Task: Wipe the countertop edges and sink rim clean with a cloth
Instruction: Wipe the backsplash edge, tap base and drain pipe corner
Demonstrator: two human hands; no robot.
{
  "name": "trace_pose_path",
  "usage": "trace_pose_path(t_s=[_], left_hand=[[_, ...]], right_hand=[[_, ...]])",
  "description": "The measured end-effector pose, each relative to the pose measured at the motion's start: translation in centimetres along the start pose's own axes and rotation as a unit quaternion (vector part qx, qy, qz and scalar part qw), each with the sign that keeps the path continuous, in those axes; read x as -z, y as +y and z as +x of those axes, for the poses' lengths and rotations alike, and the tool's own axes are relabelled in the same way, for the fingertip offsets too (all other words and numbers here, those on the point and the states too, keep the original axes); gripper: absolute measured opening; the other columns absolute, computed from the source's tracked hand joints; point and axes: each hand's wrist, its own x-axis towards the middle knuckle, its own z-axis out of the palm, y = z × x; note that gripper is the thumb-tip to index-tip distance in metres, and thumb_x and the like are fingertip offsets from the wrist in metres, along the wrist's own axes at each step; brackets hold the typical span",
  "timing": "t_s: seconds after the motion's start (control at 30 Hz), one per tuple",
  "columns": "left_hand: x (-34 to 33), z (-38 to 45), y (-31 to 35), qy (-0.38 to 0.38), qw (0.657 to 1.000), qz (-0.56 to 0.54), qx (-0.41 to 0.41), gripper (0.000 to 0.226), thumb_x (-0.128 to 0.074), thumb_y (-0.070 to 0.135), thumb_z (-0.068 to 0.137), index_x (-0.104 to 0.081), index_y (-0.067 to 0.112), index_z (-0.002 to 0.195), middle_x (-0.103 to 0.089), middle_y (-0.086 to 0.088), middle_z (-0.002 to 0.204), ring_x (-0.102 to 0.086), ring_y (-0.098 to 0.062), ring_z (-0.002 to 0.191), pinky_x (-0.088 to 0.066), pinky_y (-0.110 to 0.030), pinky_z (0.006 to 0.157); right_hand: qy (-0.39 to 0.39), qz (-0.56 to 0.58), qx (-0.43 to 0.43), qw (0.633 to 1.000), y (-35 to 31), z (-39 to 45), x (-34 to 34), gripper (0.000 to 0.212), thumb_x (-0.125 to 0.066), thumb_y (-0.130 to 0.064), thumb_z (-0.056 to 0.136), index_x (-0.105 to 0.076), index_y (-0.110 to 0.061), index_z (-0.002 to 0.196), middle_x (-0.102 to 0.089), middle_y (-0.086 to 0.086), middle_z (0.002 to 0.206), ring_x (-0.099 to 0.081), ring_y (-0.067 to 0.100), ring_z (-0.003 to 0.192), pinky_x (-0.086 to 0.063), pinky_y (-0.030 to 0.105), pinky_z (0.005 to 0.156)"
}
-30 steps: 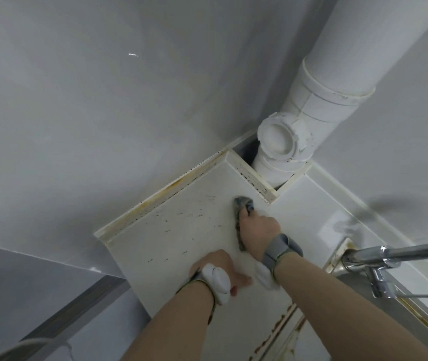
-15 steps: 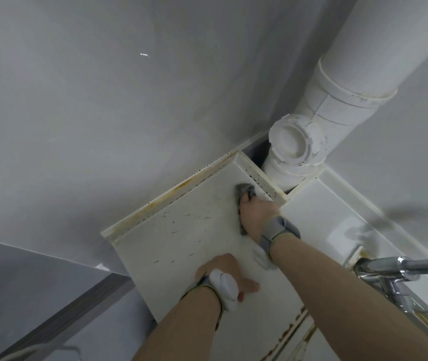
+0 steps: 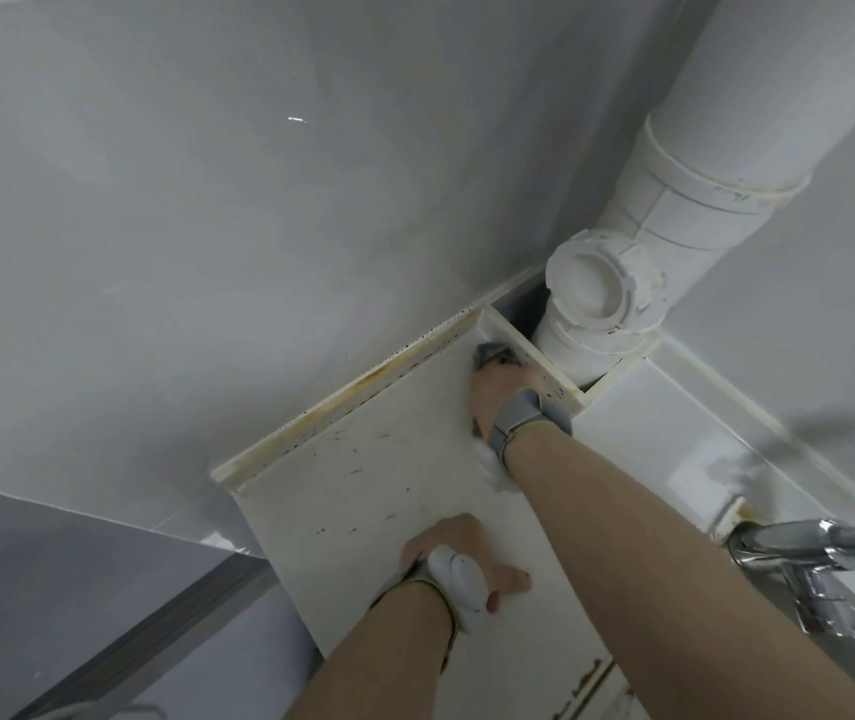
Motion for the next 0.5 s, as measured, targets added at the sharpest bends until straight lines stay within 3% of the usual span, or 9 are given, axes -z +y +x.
trace_pose_path(t_s=[0.1,0.17,0.2,0.3,0.33,0.4,0.43,0.5], left_hand=[[0.0,0.5,-0.2,-0.001,1.000,0.006,-0.004,0.056,-0.059,0.067,0.081,-0.073,0.013,0.092,-0.072,-0.004,0.104,-0.069,-0.021,0.097,-0.052,-0.031,0.093],[-0.2,0.4,0.0,-0.003,1.000,0.001,-0.008,0.050,-0.059,0.068,0.080,-0.069,0.019,0.077,-0.071,-0.005,0.088,-0.070,-0.022,0.095,-0.052,-0.031,0.090],[-0.4,0.7,0.0,-0.004,1.000,-0.005,-0.003,0.052,-0.058,0.068,0.081,-0.070,0.018,0.079,-0.069,-0.007,0.088,-0.068,-0.024,0.102,-0.051,-0.032,0.092],[-0.6,0.9,-0.4,-0.017,1.000,-0.010,-0.011,0.066,-0.053,0.060,0.090,-0.061,0.006,0.127,-0.058,-0.011,0.133,-0.051,-0.025,0.129,-0.037,-0.031,0.106],[-0.5,0.9,-0.5,-0.022,1.000,-0.009,-0.016,0.064,-0.053,0.060,0.090,-0.063,0.006,0.125,-0.059,-0.011,0.133,-0.051,-0.024,0.128,-0.039,-0.029,0.102],[-0.5,1.3,-0.5,-0.024,0.999,-0.011,-0.027,0.051,-0.054,0.061,0.089,-0.070,0.013,0.098,-0.066,-0.010,0.116,-0.058,-0.024,0.120,-0.044,-0.027,0.083],[-0.4,1.3,-0.4,-0.030,0.999,-0.006,-0.034,0.048,-0.053,0.061,0.090,-0.068,0.016,0.099,-0.065,-0.010,0.120,-0.057,-0.024,0.121,-0.042,-0.026,0.082],[-0.5,1.5,-0.4,-0.041,0.998,-0.007,-0.043,0.050,-0.051,0.058,0.093,-0.062,0.017,0.119,-0.055,-0.007,0.138,-0.051,-0.022,0.128,-0.039,-0.026,0.093]], right_hand=[[0.006,-0.015,0.010,1.000,1.4,1.1,-0.3,0.035,-0.051,-0.015,0.092,-0.056,-0.013,0.127,-0.060,0.007,0.125,-0.058,0.027,0.112,-0.050,0.040,0.085],[-0.021,-0.033,0.038,0.999,1.7,0.0,-1.1,0.042,-0.048,-0.012,0.094,-0.047,-0.008,0.135,-0.052,0.011,0.135,-0.054,0.030,0.119,-0.049,0.043,0.085],[-0.016,-0.016,0.047,0.999,2.2,-0.3,-1.8,0.043,-0.042,-0.009,0.095,-0.043,-0.005,0.138,-0.049,0.014,0.138,-0.052,0.032,0.121,-0.048,0.045,0.085],[-0.013,-0.005,0.047,0.999,4.2,-2.8,-3.7,0.043,-0.035,-0.007,0.097,-0.041,-0.002,0.139,-0.051,0.015,0.136,-0.055,0.031,0.119,-0.047,0.043,0.088],[-0.021,-0.007,0.053,0.998,4.5,-3.9,-4.2,0.042,-0.035,-0.008,0.097,-0.043,-0.003,0.138,-0.051,0.015,0.136,-0.055,0.030,0.119,-0.046,0.042,0.089],[-0.039,-0.002,0.068,0.997,5.0,-6.1,-4.6,0.038,-0.038,-0.012,0.097,-0.048,-0.004,0.133,-0.052,0.014,0.133,-0.056,0.031,0.117,-0.047,0.041,0.088],[-0.046,0.011,0.074,0.996,5.3,-6.7,-4.8,0.037,-0.039,-0.017,0.098,-0.049,-0.003,0.130,-0.053,0.013,0.131,-0.056,0.030,0.116,-0.046,0.040,0.088],[-0.060,0.080,0.052,0.994,5.9,-7.2,-5.1,0.043,-0.036,-0.026,0.099,-0.045,0.000,0.132,-0.055,0.012,0.130,-0.057,0.029,0.114,-0.044,0.034,0.086]])
